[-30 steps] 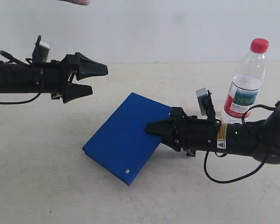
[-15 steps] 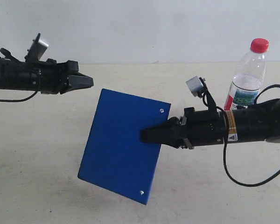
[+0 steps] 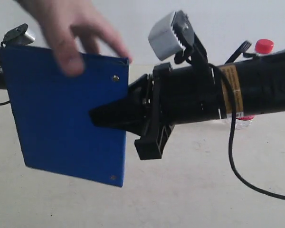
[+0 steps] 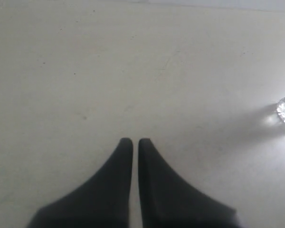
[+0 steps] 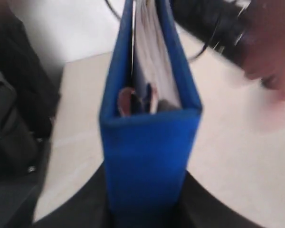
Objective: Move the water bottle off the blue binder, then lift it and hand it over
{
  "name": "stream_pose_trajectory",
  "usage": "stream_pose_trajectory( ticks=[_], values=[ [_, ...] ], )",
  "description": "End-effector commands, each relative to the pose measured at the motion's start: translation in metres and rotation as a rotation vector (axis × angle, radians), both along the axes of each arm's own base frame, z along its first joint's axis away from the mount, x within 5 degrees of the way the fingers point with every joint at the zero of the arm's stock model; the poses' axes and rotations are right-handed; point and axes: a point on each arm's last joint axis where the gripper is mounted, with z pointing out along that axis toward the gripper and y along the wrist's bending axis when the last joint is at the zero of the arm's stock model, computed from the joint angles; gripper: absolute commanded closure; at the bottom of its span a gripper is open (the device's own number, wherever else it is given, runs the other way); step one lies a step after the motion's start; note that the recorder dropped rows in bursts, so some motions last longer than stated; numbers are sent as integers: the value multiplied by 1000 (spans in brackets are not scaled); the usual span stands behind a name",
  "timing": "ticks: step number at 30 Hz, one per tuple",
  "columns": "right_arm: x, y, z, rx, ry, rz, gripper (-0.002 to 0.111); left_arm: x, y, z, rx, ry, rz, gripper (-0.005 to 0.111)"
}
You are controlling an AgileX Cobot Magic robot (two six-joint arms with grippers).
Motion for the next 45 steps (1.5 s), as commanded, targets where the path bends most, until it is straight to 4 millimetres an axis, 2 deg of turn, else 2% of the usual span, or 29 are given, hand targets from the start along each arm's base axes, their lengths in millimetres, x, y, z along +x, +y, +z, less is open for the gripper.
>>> stream_pose_trajectory(
  ticks=[1,5,10,12,17,19,23,25,27,28,29,30,31,32,33,34,35,36,37,39,42,43,45],
  values=[
    [-10,-5,49,89,-138,-69,108,-14,0,-5,69,-40,-26,102],
    [-14,-10,71,132,-184,-87,108,-19,1,-3,91,-61,-42,102],
    [-13,-10,69,110,-191,-97,107,-19,1,-1,93,-66,-40,102],
    [-12,-10,68,90,-203,-104,99,-19,1,-1,93,-66,-40,102],
    [-12,-11,67,75,-214,-104,63,-19,2,-1,93,-66,-38,102],
    [-11,-11,67,72,-213,-114,59,-19,2,-1,93,-66,-38,102],
    [-9,-15,66,26,-216,-162,60,-19,2,-1,141,-100,-68,102],
    [-14,-26,71,-68,-301,-202,60,-17,5,2,239,-170,-108,102],
    [-25,-46,94,-34,-366,-337,60,-13,11,18,344,-243,-84,102],
    [-39,-68,119,42,-426,-476,60,-16,17,39,434,-319,-60,102],
    [-49,-79,131,92,-449,-529,60,-20,21,52,465,-350,-27,102],
    [-72,-105,152,208,-480,-645,64,-32,24,78,470,-419,6,102],
    [-93,-126,161,274,-530,-713,79,-47,25,98,466,-479,21,102],
    [-110,-139,162,305,-580,-728,91,-60,26,110,463,-518,31,102],
    [-136,-157,158,356,-630,-733,108,-80,28,122,463,-561,46,102],
    [-148,-163,148,388,-616,-711,108,-92,30,125,471,-574,64,102],
    [-170,-172,130,440,-597,-655,109,-114,34,129,485,-597,94,102],
    [-182,-176,119,465,-596,-625,109,-128,37,133,493,-621,118,102],
    [-187,-179,94,462,-574,-609,109,-148,40,141,461,-649,163,102],
    [-186,-180,67,439,-554,-633,109,-173,43,147,400,-687,206,102],
    [-161,-180,18,329,-466,-787,109,-207,45,151,312,-742,256,102],
    [-152,-184,7,299,-437,-875,109,-218,46,152,289,-765,271,102],
    [-144,-190,6,276,-430,-982,109,-237,48,150,269,-806,284,102]
  ],
)
